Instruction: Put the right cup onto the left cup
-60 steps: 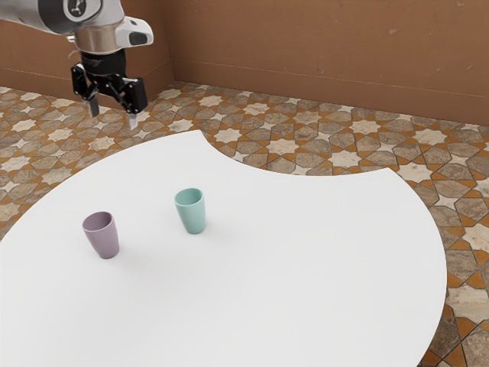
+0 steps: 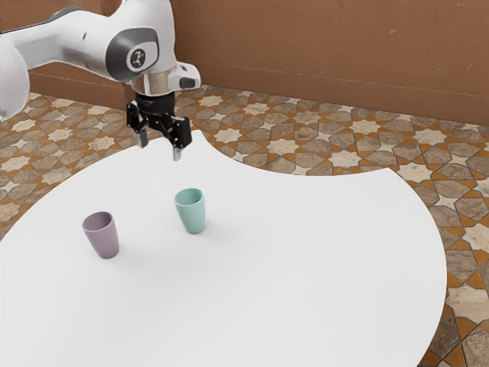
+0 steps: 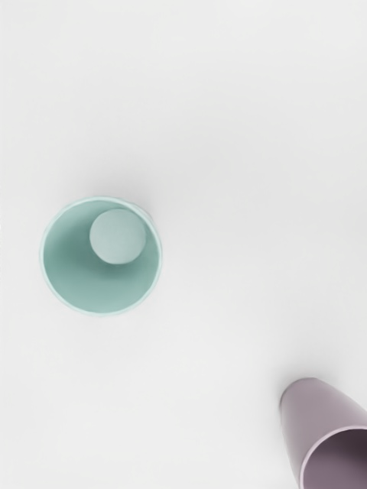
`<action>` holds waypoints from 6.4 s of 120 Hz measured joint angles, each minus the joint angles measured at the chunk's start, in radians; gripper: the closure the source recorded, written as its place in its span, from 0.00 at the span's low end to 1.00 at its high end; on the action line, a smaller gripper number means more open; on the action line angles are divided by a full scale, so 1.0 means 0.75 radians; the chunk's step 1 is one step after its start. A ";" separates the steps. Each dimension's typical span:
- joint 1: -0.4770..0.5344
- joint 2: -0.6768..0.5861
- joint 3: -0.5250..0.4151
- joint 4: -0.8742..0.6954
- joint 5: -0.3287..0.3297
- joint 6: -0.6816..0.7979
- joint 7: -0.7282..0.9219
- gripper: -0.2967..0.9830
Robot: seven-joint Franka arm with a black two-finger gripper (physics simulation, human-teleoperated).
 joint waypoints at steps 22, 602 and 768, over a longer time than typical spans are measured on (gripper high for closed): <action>0.005 0.127 0.000 -0.001 0.000 0.126 0.003 0.23; 0.018 -0.119 0.361 -0.662 0.090 0.665 0.045 0.84; 0.018 -0.086 0.333 -0.670 0.064 0.689 0.048 0.47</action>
